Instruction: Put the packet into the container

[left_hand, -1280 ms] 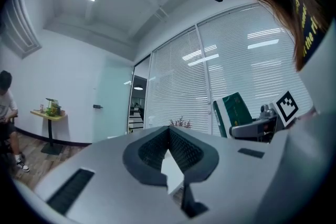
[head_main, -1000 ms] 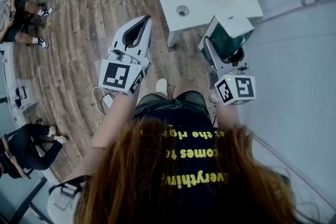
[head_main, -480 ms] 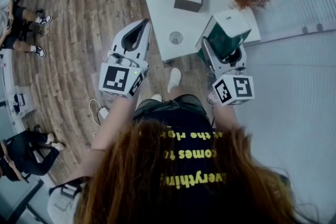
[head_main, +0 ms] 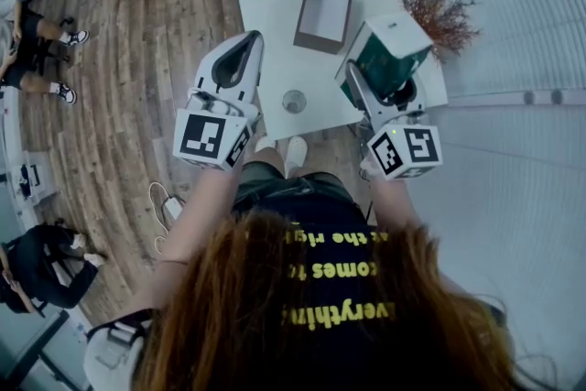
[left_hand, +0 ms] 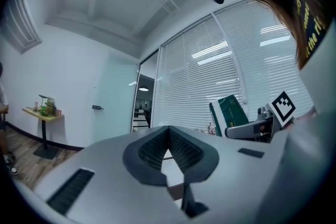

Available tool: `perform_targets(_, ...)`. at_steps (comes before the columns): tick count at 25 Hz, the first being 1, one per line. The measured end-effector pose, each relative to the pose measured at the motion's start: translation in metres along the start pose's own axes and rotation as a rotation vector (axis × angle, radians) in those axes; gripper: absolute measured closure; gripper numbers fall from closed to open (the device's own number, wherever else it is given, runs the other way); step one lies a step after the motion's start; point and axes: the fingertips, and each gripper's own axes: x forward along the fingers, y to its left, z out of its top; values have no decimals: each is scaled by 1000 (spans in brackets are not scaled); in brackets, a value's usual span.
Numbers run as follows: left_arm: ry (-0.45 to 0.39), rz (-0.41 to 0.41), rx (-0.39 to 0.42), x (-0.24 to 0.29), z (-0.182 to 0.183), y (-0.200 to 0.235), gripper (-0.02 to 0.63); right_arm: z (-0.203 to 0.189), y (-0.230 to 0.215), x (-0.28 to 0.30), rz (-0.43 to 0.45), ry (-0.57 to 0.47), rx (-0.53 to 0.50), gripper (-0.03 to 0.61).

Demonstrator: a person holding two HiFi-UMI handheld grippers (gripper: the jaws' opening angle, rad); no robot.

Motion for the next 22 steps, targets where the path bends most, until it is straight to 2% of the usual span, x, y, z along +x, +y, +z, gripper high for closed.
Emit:
perform_targets(3,18,-20,5,17,-6,13,612,-3,-8,23,-29,22,17,173)
perform_targets(7,60,-66,15,33,-14,25,612,-13,-17,52,-67,58,89,173)
perform_targets(14,65,-111,8,57,-14,48,612,-48,-50,130,-119,188,158,173)
perform_targets(19,53,-120,-1,67,-20,54,612,-88,-76,170,-168,333,204,173)
perform_targets(22,61,-119,-5,70,-21,56,612,-113,-83,182,-184,434,274,173)
